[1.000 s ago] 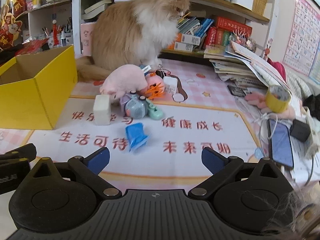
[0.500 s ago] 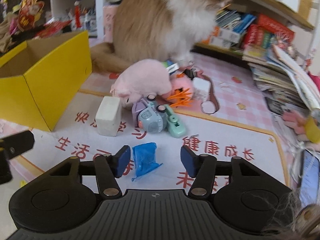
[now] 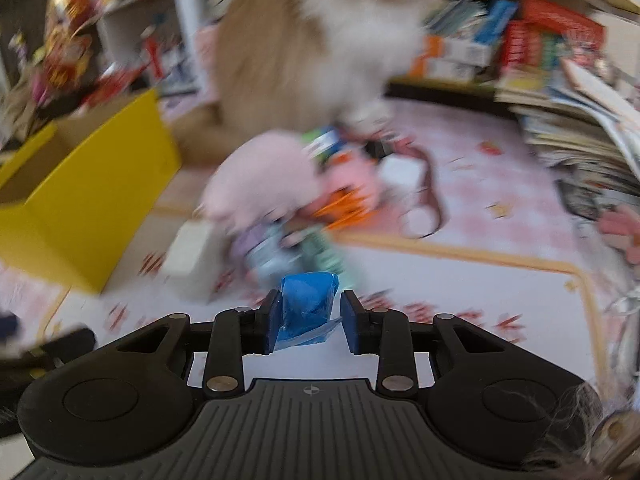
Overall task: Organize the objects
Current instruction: 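Grasp the blue plastic piece with the right tool while the left tool grasps the white block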
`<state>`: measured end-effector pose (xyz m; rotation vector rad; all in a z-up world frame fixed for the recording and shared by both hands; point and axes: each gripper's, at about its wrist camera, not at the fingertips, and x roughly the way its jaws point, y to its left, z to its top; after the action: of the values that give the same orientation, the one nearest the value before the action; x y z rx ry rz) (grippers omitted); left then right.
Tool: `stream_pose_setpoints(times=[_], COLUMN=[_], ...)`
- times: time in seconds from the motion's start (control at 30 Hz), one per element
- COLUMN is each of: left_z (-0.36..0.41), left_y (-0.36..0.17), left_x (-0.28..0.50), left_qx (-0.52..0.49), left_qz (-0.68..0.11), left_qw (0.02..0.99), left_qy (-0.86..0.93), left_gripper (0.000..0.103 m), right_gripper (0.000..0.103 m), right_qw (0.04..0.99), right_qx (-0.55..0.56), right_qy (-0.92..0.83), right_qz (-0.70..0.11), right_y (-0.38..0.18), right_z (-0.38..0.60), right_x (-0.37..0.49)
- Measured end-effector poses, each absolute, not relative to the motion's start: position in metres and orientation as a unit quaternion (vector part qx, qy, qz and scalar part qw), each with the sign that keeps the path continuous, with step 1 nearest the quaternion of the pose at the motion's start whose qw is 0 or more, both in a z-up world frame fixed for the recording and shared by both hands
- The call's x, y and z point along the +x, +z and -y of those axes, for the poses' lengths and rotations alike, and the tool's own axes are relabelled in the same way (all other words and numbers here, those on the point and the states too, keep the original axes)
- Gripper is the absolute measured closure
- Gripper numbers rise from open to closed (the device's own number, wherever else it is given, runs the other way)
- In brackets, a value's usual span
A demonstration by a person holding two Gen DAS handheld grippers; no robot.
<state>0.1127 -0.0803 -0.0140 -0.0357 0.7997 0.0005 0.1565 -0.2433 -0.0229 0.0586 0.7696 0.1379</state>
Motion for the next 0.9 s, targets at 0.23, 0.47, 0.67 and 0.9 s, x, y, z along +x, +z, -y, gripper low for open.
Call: stream_pose_setpoints(times=[0.23,0.47,0.67,0.9], left_z=[0.111,0.12,0.113,0.083], left_y=[-0.029,-0.044,-0.049,-0.031], left_x=[0.163,0.204,0.204,0.161], left_qx=[-0.006,0.002,-0.019,-0.05], left_qz=[-0.394,-0.414,-0.423,-0.398], left_qw=[0.919,0.91,0.905,0.915], left_qy=[-0.018,-0.021,-0.032,-0.052], left_gripper=[0.056,0.058,0.078,0.078], right_gripper=[0.074,0.075,0.097,0.057], right_qw=[0.938,0.933,0.929,0.93], right_qx=[0.021,0.021,0.005,-0.001], right_qy=[0.048,0.071,0.088,0.057], right_qz=[-0.343,-0.353,-0.361,-0.364], right_y=[-0.014,-0.013,-0.018,-0.019], right_z=[0.279,0.283,0.271,0.271], right_x=[0.152,0.151,0.147,0.136])
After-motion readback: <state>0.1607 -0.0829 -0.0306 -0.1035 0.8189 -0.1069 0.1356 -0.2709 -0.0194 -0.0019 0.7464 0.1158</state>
